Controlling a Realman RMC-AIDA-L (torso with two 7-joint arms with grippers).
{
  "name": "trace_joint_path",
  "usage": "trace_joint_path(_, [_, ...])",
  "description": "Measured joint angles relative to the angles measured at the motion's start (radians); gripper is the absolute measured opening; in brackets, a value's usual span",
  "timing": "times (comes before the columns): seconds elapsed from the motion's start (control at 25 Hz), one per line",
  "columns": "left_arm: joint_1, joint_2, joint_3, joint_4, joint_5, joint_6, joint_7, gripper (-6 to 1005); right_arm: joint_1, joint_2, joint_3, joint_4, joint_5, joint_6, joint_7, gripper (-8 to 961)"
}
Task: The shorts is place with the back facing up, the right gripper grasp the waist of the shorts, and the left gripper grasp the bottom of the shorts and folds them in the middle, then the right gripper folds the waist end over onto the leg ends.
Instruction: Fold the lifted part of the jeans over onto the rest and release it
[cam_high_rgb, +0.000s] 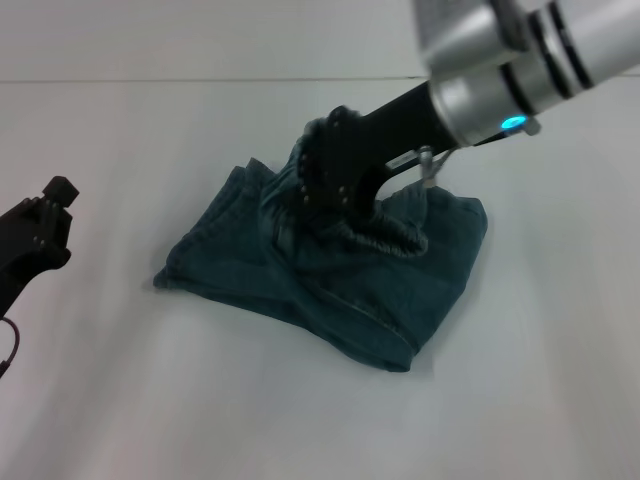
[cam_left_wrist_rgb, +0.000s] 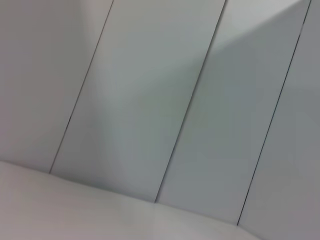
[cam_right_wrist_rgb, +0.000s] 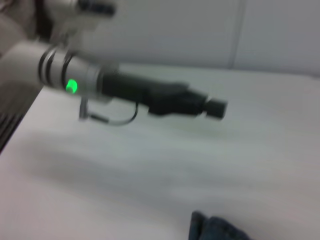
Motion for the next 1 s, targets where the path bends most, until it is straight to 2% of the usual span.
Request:
trace_joint_path(0.16, [0.020, -0.003, -0.006, 0.003, -0.001, 0.039, -0.019, 1, 0.037, 0.031, -0.033, -0.012, -0.083, 0.063, 0.007, 169])
trace_joint_path(0.4, [0.028, -0.005, -0.007, -0.012, -0.001, 0.052, -0.028, 2, 0.052, 0.038, -0.100, -0.025, -0.112, 0.065, -0.002, 178])
trace_joint_path(0.76, [0.028, -0.006, -0.004, -0.014, -0.001, 0.068, -0.020, 1, 0.048, 0.039, -0.114, -0.047, -0.105, -0.081, -0.029, 577])
trace_joint_path(1.0, [0.026, -0.006, -0.001, -0.014, 0.003, 0.081, -0.016, 2, 0.041, 0.040, -0.153, -0.090, -0.151, -0.098, 0.058, 842])
